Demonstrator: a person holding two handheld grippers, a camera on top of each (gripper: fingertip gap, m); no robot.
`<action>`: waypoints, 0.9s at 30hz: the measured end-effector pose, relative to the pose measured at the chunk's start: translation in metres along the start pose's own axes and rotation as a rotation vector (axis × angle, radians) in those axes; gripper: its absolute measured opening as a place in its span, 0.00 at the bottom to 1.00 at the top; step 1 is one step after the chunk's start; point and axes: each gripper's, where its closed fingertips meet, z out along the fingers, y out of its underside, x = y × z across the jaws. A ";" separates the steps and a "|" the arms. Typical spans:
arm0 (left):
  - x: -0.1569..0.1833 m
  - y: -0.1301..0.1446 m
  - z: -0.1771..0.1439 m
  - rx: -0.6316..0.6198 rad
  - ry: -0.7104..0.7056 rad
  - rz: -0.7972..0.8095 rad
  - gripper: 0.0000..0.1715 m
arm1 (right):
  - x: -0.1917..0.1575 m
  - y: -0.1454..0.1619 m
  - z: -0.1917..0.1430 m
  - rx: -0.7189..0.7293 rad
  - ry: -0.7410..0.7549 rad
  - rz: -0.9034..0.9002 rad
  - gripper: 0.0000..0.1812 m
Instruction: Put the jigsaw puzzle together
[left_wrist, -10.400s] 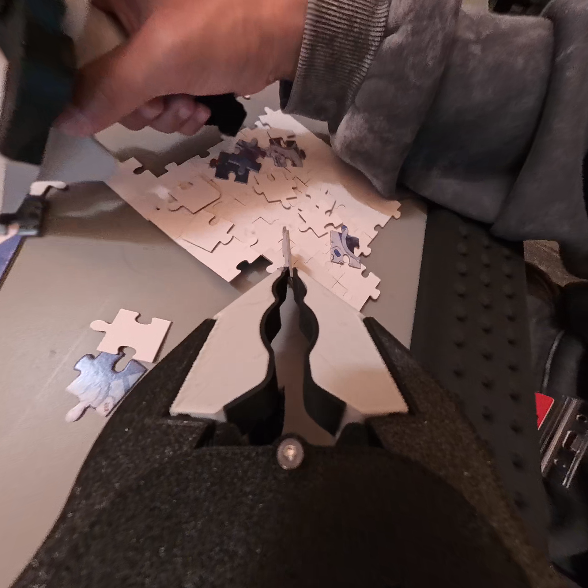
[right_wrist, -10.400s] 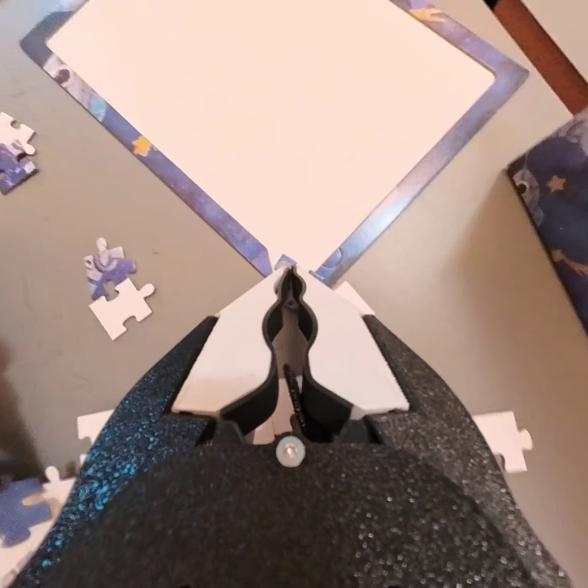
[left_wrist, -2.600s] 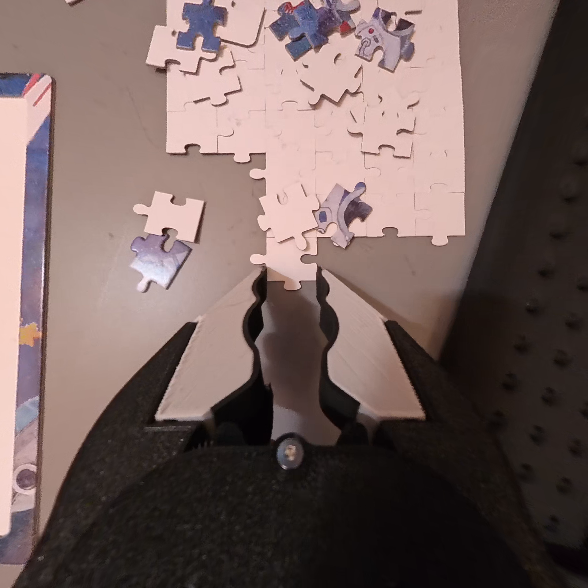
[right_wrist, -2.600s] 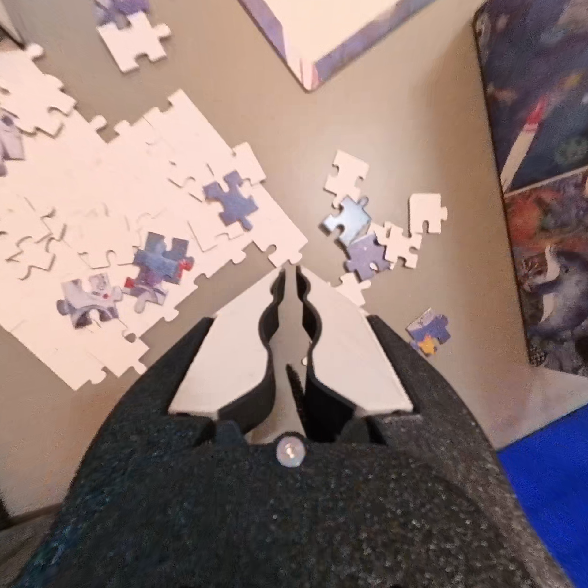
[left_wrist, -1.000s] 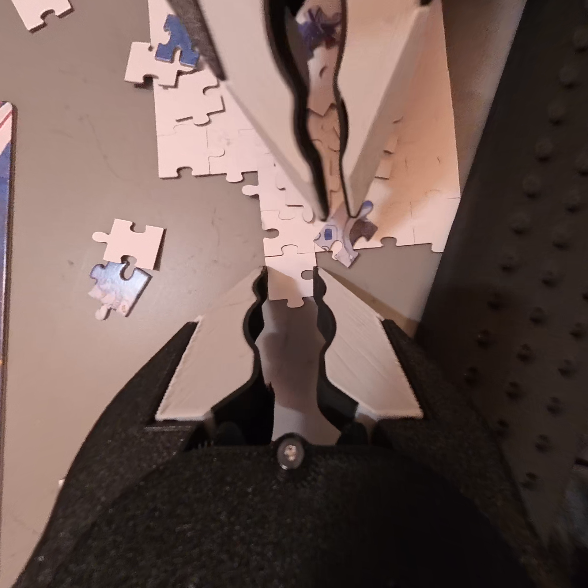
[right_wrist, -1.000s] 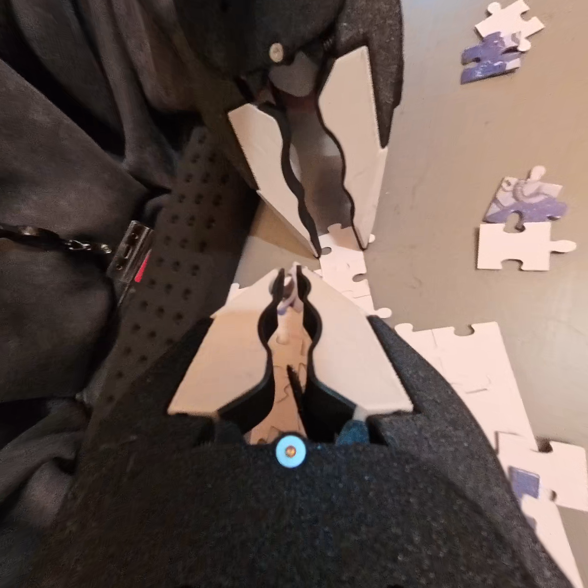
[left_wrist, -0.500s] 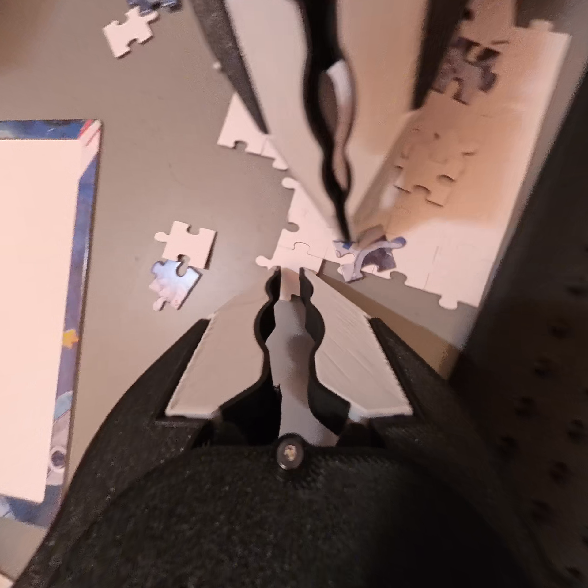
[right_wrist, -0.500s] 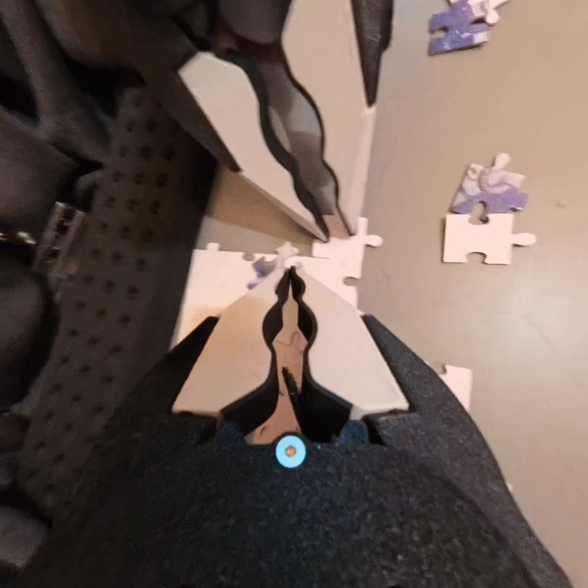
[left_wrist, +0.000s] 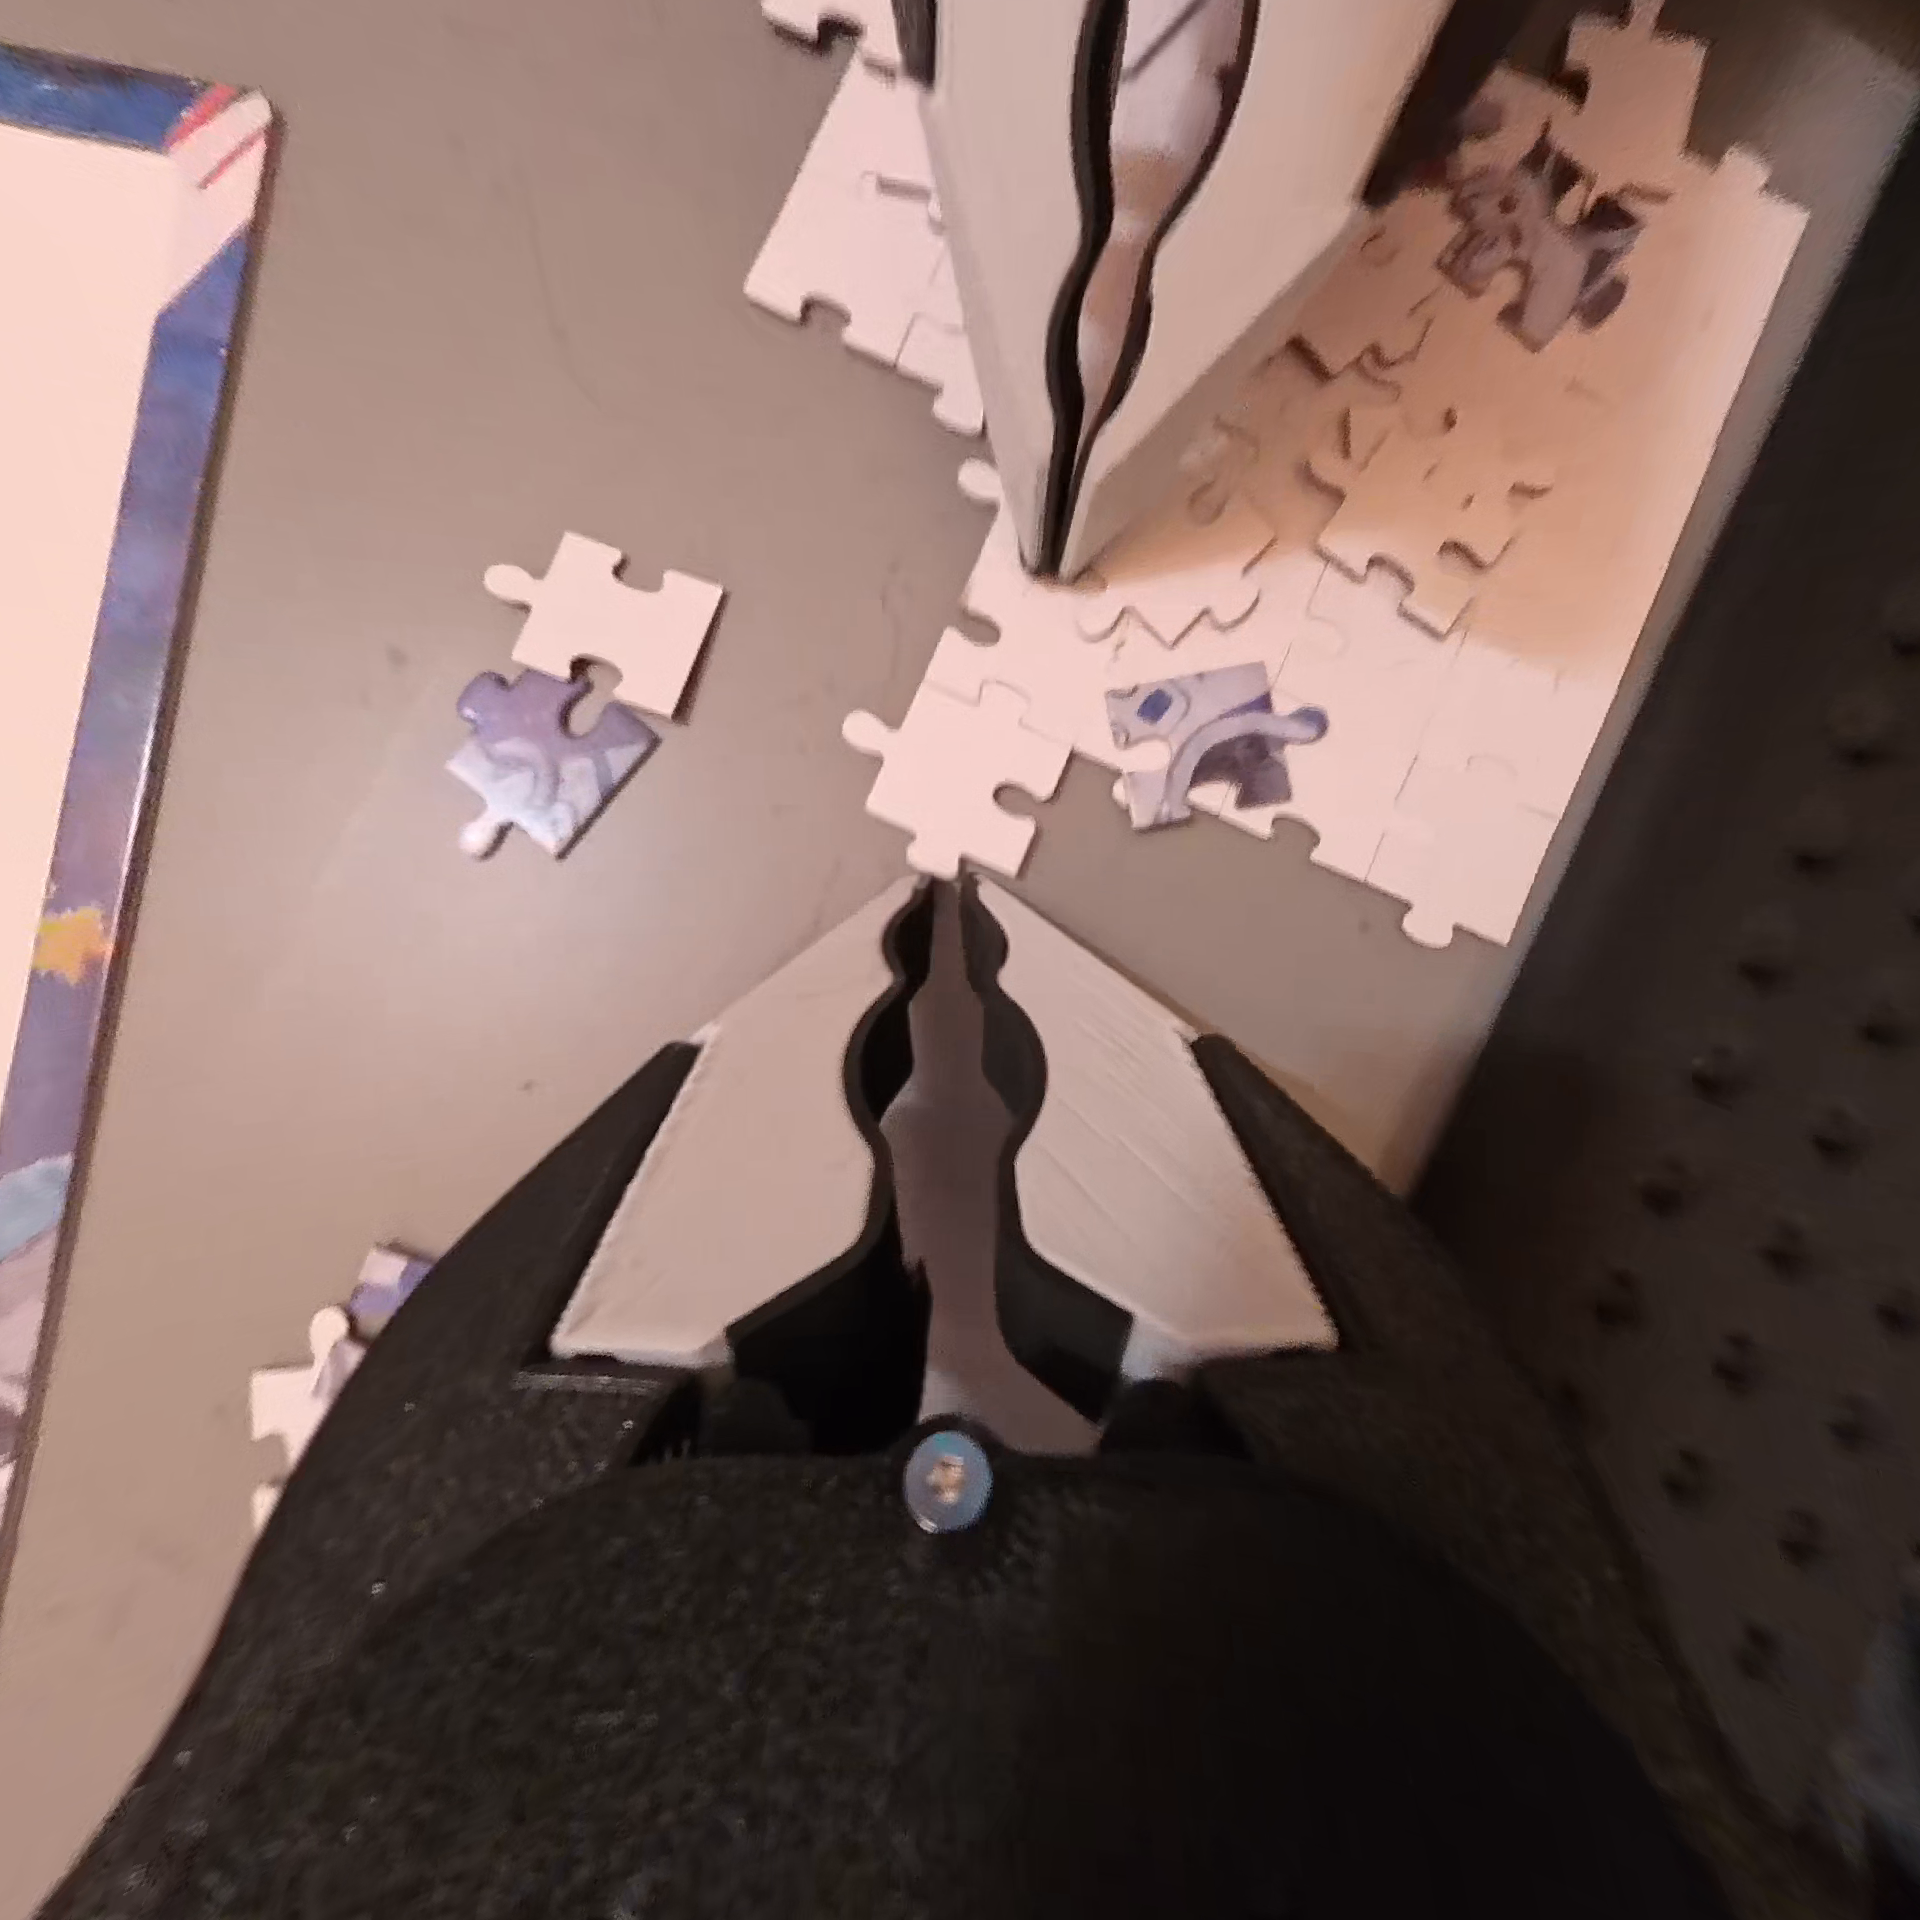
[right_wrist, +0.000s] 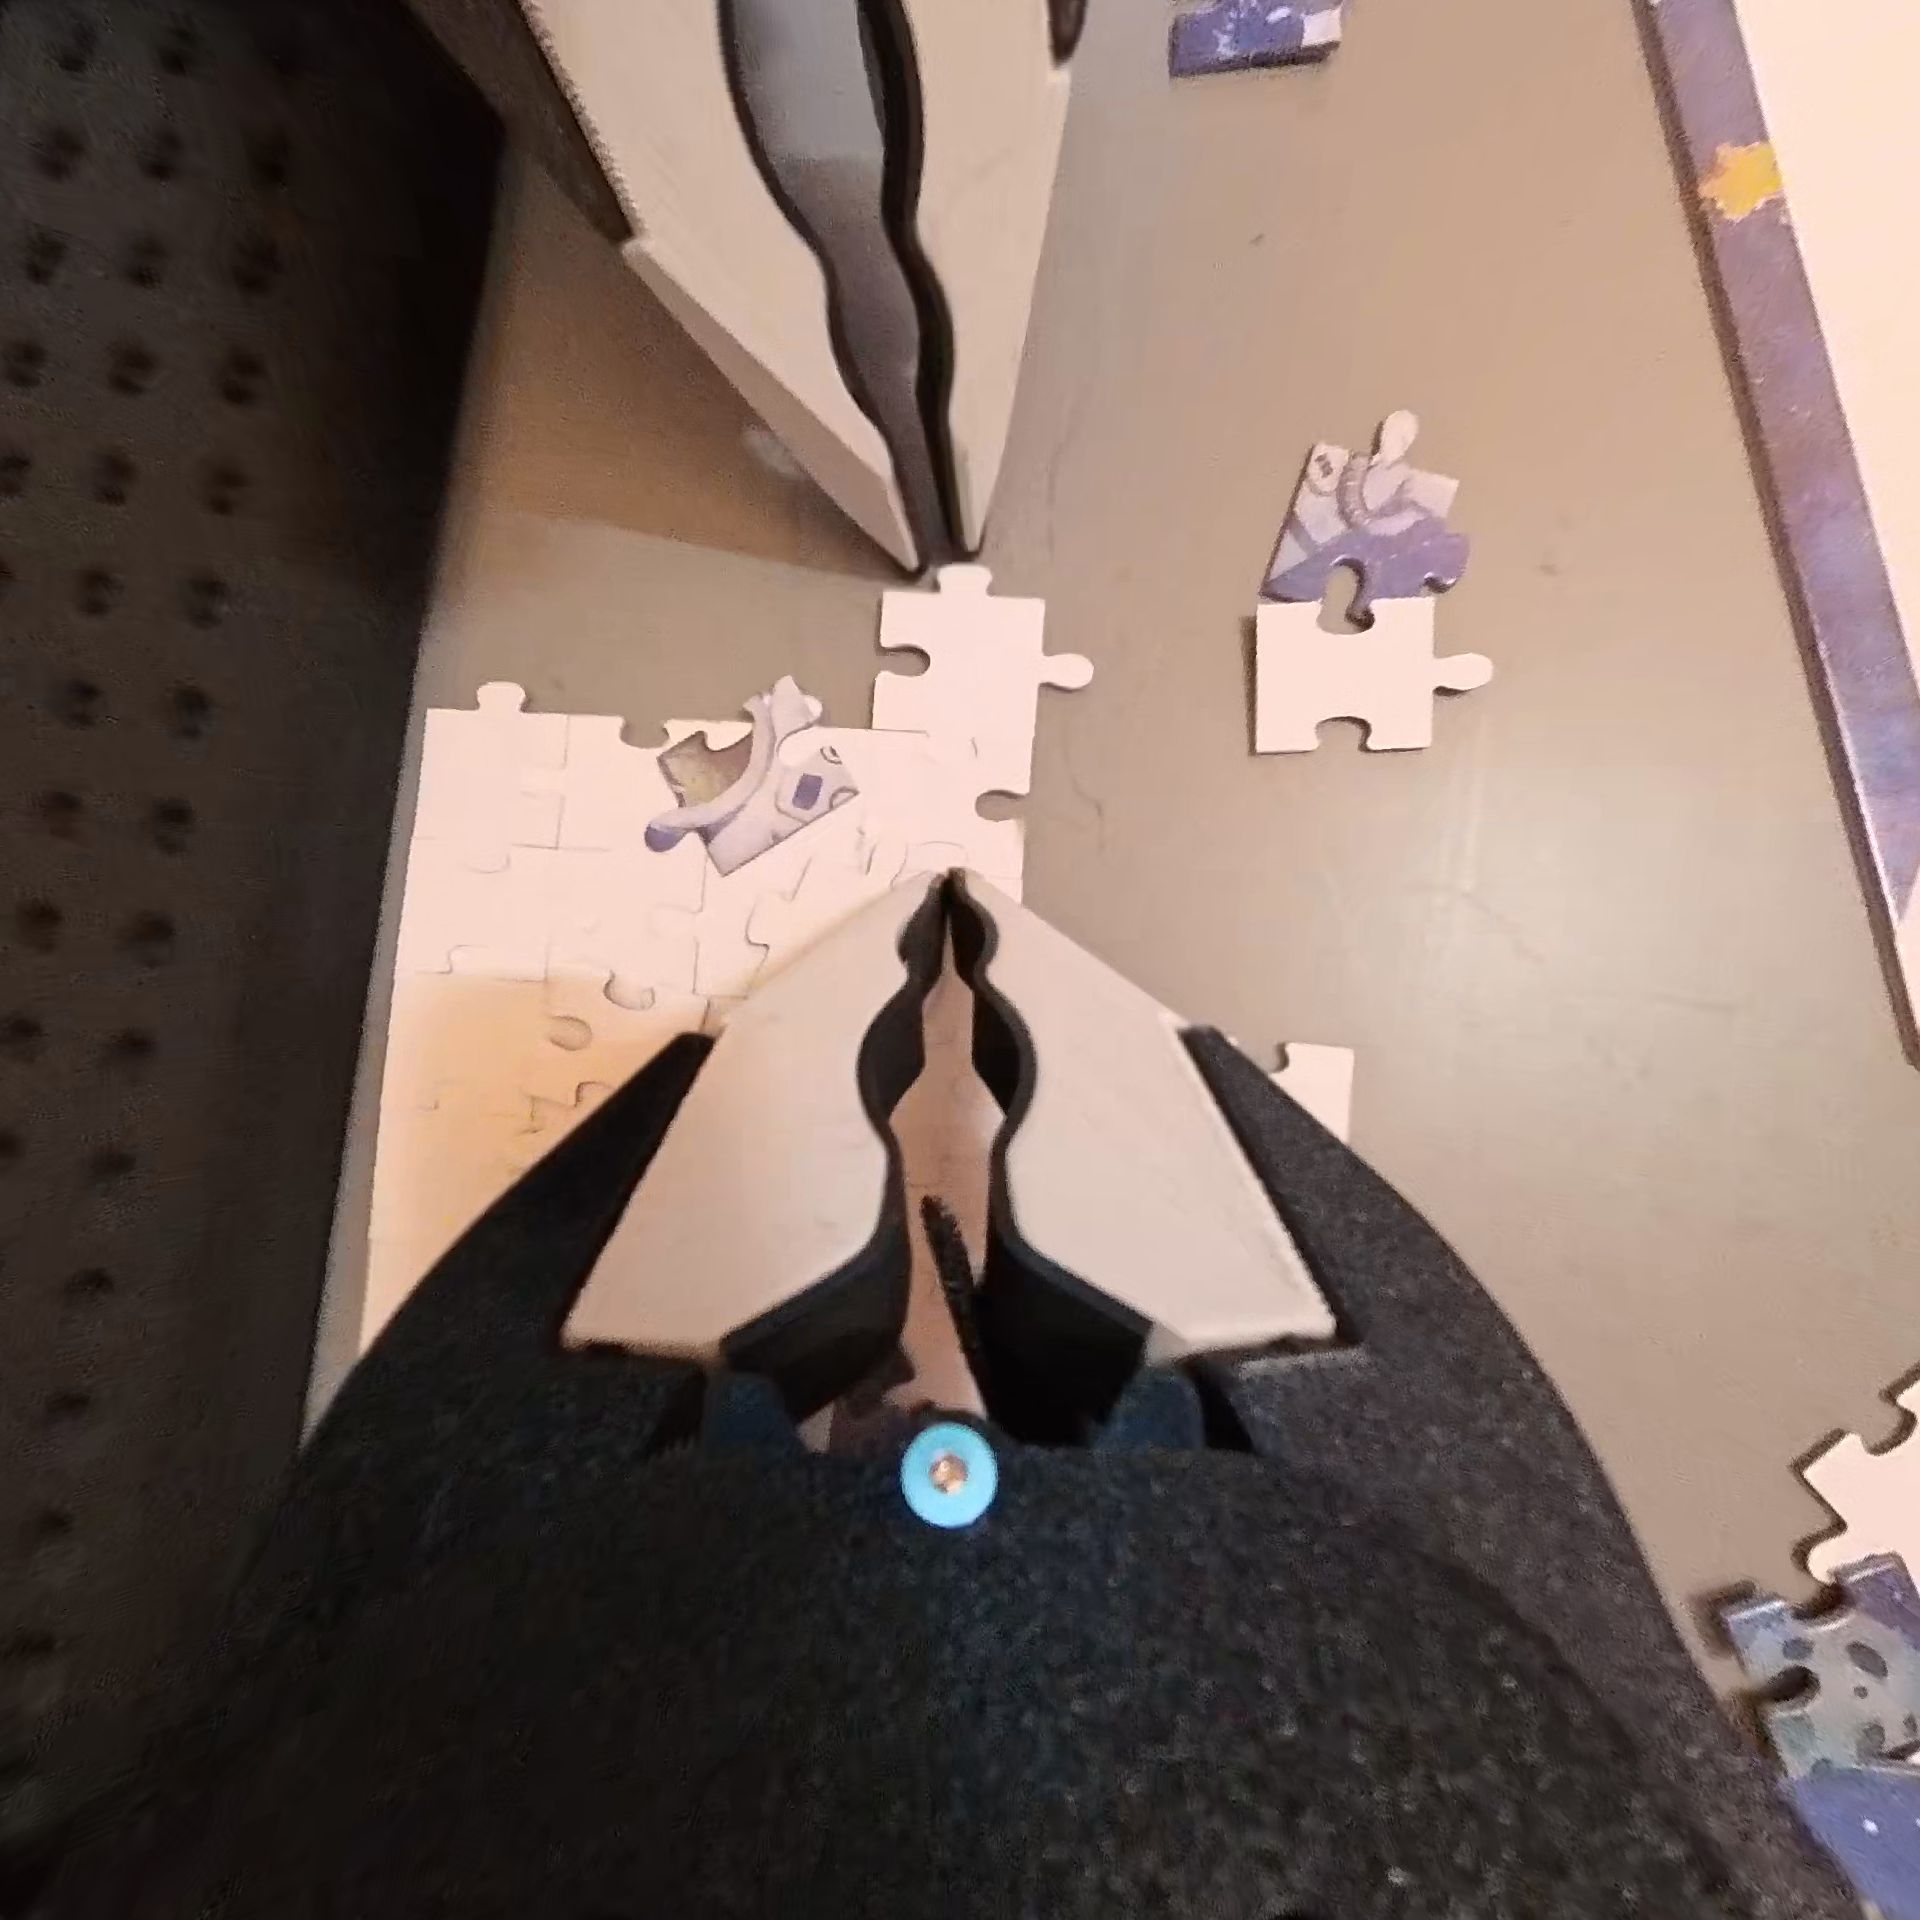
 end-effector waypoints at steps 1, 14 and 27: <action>-0.001 -0.002 0.001 0.009 -0.001 -0.009 0.01 | 0.000 -0.001 0.001 -0.002 0.000 -0.002 0.00; -0.014 -0.018 0.003 0.142 -0.007 -0.087 0.02 | -0.001 0.002 -0.001 0.022 -0.040 0.060 0.00; -0.002 -0.042 -0.008 0.247 0.079 -0.148 0.16 | 0.015 -0.004 -0.013 0.107 0.032 0.074 0.06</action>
